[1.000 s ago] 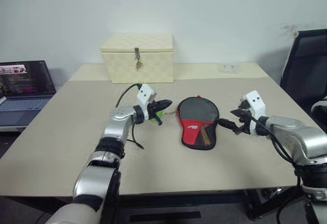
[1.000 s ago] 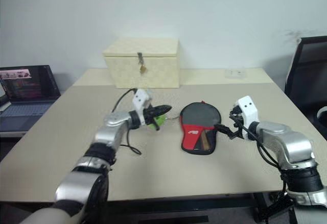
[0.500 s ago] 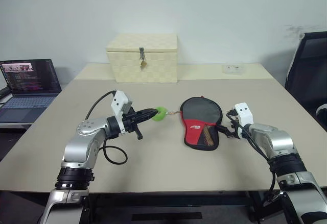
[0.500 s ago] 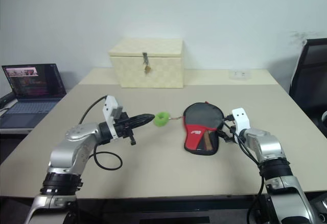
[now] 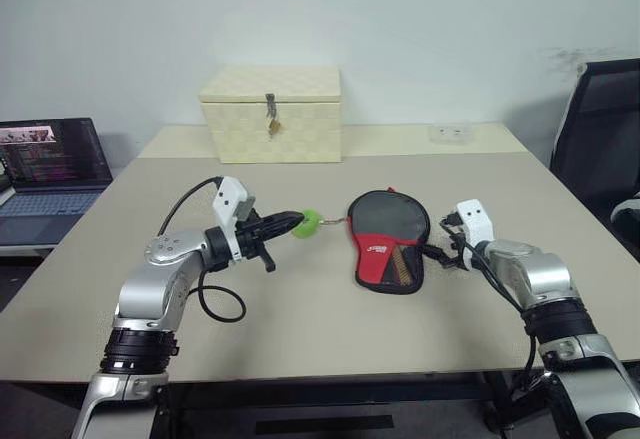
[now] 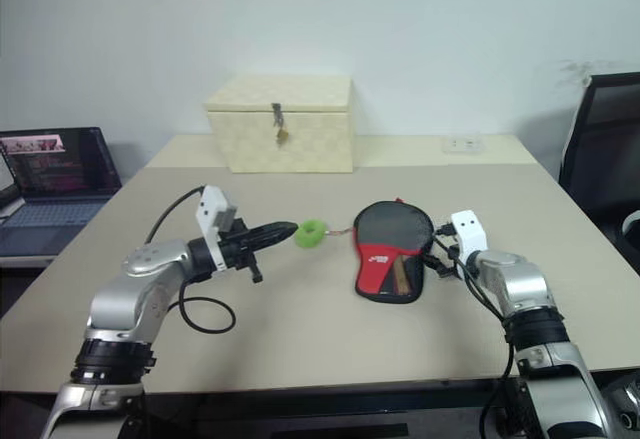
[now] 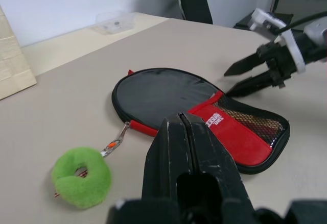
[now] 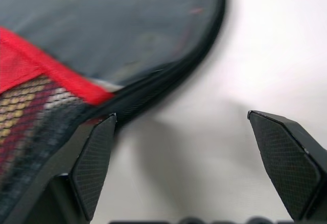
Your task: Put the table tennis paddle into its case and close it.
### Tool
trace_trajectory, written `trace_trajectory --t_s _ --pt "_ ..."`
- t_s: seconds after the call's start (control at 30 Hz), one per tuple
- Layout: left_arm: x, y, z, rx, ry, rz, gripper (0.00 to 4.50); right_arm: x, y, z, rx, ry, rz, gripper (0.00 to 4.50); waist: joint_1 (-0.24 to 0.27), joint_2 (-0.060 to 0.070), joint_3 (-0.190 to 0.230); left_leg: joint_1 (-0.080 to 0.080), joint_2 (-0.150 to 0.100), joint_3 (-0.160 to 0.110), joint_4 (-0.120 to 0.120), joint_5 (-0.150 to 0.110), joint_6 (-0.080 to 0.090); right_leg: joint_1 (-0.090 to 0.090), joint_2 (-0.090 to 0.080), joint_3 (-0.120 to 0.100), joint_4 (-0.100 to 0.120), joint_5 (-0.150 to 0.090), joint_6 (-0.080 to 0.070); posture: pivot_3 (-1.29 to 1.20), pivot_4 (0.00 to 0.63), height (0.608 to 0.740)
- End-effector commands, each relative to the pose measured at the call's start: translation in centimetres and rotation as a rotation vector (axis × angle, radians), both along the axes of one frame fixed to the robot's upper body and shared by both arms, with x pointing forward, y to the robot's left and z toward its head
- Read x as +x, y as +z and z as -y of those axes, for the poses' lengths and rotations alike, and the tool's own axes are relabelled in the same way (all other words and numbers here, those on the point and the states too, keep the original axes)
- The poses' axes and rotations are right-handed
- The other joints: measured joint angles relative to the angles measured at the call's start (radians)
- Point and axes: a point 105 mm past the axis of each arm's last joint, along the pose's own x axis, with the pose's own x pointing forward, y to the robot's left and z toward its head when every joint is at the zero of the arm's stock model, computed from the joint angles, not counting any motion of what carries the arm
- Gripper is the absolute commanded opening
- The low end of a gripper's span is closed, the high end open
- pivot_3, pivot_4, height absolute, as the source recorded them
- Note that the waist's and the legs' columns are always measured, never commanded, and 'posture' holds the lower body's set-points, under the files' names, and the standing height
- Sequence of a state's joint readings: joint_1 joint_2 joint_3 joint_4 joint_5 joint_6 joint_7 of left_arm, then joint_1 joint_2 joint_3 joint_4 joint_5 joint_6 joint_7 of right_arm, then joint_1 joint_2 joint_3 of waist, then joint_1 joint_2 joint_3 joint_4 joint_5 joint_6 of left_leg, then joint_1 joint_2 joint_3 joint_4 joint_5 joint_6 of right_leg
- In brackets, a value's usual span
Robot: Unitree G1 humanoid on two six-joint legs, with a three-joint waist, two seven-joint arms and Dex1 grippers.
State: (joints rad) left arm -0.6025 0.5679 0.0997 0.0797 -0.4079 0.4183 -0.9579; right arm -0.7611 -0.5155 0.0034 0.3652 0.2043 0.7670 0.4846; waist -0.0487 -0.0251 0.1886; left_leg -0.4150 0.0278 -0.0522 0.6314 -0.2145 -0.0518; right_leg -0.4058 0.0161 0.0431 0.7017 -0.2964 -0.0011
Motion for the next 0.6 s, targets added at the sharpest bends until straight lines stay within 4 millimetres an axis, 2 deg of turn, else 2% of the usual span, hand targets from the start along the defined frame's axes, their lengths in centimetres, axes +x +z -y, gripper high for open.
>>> trace_trajectory --t_s 0.03,0.13,0.37,0.6 --pt "-0.8 2.0 0.0 -0.022 -0.060 0.046 0.02 -1.0 2.7 -0.3 0.141 0.023 0.030 4.50 -0.001 0.000 0.000 0.000 0.000 0.000 0.000 0.000 0.000 0.000 0.000 0.000 0.000 0.000 0.000 0.00 0.150 0.740" --pt "-1.5 2.2 0.1 -0.046 -0.123 0.025 0.02 -1.5 2.7 -0.9 0.203 0.024 0.006 4.50 -0.002 0.000 0.000 0.000 0.000 0.000 0.000 0.000 0.000 0.000 0.000 0.000 0.000 0.000 0.000 0.00 0.150 0.740" --pt "-3.0 1.9 0.3 -0.039 -0.245 -0.043 0.02 -1.0 0.0 -2.0 0.173 -0.057 -0.018 4.50 -0.004 0.000 0.000 0.001 0.000 0.000 0.000 0.000 0.000 0.000 0.000 0.000 0.001 0.000 0.000 0.00 0.150 0.740" --pt "-3.1 1.5 -0.9 0.006 -0.225 -0.060 0.02 -0.5 -2.0 -4.0 0.140 -0.032 -0.044 4.50 -0.005 0.000 0.000 0.001 0.000 0.000 0.000 0.000 0.000 0.000 0.000 0.000 0.001 0.000 0.000 0.00 0.150 0.740"
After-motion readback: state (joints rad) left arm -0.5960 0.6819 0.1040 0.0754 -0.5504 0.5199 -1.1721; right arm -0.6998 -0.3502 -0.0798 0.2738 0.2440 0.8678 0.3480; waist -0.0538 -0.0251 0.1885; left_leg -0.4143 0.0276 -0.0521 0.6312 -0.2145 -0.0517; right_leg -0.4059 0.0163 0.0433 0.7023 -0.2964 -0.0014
